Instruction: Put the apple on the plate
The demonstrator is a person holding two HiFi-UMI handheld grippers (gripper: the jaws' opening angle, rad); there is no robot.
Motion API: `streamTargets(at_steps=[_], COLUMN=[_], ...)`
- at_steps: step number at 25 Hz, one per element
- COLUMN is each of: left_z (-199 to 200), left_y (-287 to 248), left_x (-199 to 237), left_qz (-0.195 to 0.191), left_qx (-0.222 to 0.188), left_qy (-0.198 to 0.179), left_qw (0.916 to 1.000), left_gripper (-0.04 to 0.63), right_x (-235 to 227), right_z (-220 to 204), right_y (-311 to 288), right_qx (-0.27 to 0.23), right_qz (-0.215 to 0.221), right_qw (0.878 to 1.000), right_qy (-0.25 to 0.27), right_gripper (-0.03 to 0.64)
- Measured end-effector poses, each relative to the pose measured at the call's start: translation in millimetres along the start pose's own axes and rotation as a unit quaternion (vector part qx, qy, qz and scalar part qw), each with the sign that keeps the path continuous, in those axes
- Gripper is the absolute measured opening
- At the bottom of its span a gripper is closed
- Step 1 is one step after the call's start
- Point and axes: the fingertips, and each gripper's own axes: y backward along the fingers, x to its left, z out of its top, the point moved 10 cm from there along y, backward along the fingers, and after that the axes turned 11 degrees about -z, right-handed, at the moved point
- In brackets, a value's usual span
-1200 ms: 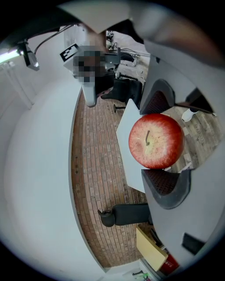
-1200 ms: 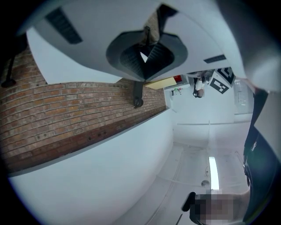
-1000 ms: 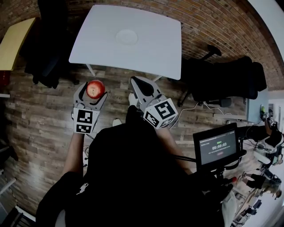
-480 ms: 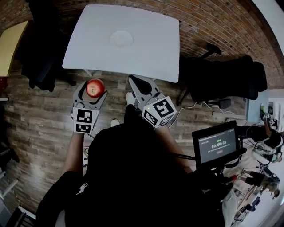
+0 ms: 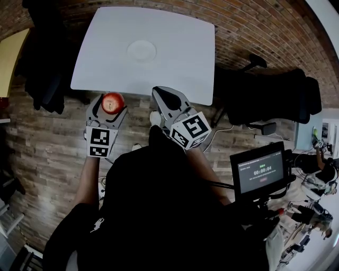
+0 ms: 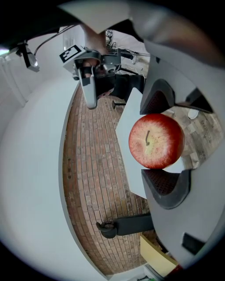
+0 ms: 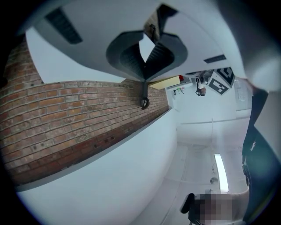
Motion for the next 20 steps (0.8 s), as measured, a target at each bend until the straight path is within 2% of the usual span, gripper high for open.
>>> streamTargets(at_steps=[3,9,20], left_z=[7,27,46], left_y=[-7,-57,-105], left_x=[4,19,36], left_qz=[0.002,-0.001,0.003], left_qx=[-0.001,0.017,0.032], left_qy=[-0.003,0.007,0.014], left_qw=[1.0000,0.9998,0.9994], left_gripper=[0.393,0.393,0.393], right_x=[-9,-60,-106], right_z=[1,6,14], right_y=[-7,-35,-73], right_qx=[0.004,0.020,0.034], right_qz=[0.001,0.001,0.021], right_qw=[1.000,1.000,0.999], right_qy=[-0.003,-0.016,-0.020], right_gripper=[0.003,0.004,0.003])
